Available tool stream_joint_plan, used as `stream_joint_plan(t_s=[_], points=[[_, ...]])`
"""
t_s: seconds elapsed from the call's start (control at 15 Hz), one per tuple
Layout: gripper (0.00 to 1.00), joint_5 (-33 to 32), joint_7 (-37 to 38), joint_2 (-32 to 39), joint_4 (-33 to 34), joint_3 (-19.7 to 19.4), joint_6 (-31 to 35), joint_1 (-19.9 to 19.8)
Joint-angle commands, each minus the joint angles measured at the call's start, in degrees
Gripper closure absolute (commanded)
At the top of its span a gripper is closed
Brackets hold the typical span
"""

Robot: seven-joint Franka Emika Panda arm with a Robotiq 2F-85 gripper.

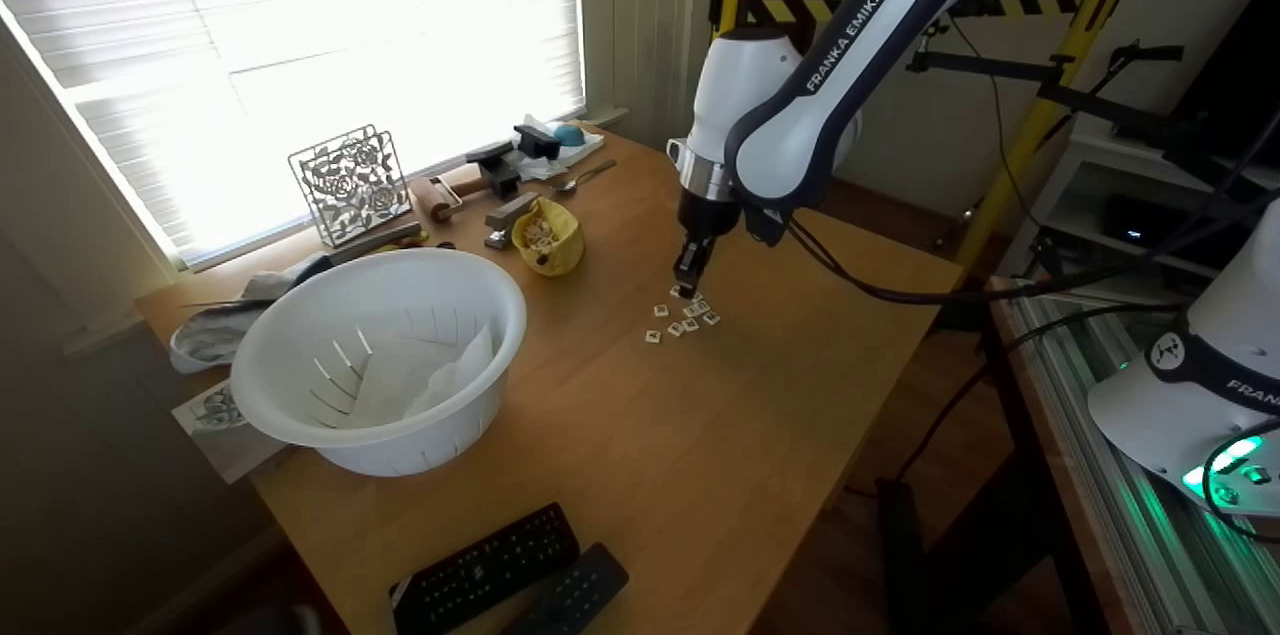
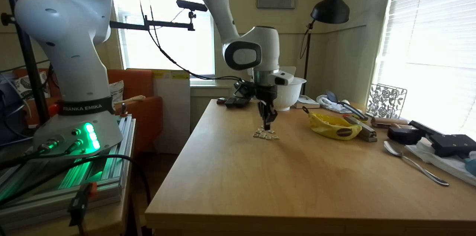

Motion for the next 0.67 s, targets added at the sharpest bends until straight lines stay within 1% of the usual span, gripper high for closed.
stream_joint_plan(t_s=[0.0,0.33,0.6], points=[[1.0,0.5,0.7,-0.1,-0.2,-0.4,-1.8,1.1],[1.0,0.6,0.9,1.5,0.4,-0.6,-1.8,1.5],[1.0,1.1,0.5,2.6,0.9,0.1,-1.4,1.0]])
